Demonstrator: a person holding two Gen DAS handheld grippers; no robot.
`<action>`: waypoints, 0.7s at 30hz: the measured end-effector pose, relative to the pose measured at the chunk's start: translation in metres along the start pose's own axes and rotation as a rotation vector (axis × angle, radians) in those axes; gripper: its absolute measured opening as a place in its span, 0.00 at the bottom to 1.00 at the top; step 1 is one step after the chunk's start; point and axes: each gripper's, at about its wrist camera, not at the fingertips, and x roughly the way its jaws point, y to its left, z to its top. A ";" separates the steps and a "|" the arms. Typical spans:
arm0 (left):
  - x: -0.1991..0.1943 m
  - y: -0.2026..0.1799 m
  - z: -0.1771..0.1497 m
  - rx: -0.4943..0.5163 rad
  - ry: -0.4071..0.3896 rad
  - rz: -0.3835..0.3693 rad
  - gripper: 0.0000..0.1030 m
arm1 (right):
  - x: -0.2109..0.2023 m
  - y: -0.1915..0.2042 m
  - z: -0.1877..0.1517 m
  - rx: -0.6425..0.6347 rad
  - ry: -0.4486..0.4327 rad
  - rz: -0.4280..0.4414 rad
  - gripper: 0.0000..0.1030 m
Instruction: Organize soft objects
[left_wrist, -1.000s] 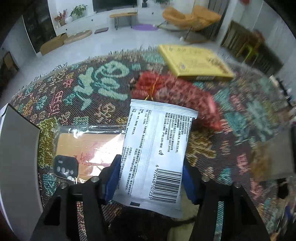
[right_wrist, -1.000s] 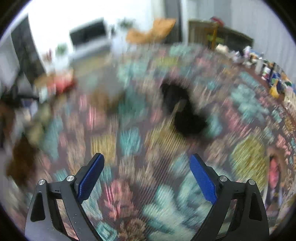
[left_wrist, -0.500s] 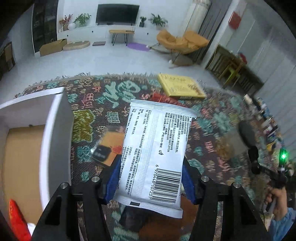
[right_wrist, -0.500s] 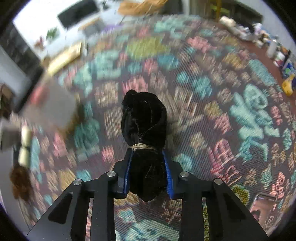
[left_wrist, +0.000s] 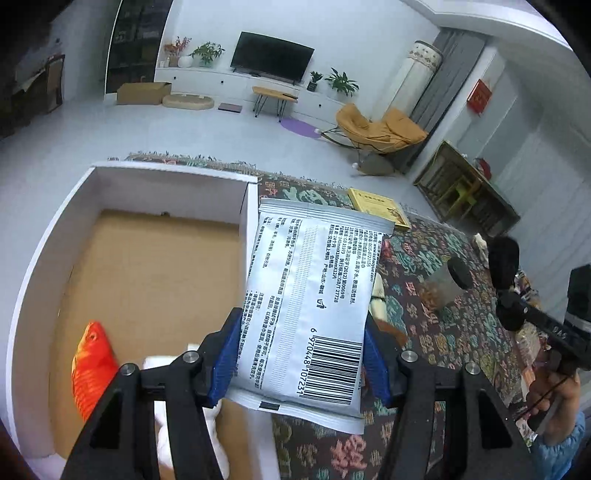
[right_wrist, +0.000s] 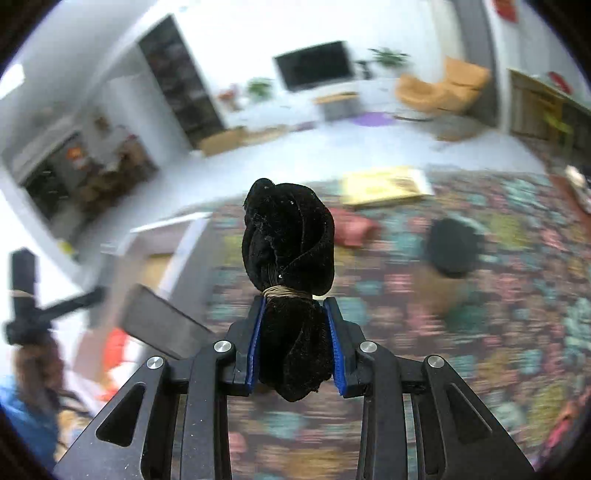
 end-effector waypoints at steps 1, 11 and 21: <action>-0.001 -0.002 -0.005 0.003 0.007 -0.015 0.57 | -0.001 0.007 0.000 0.000 -0.005 0.013 0.31; 0.035 -0.123 -0.010 0.166 0.051 -0.230 0.59 | -0.057 -0.030 0.006 0.031 -0.080 -0.116 0.32; 0.066 -0.169 -0.009 0.323 0.042 -0.058 0.38 | -0.099 -0.070 -0.005 0.088 -0.117 -0.185 0.32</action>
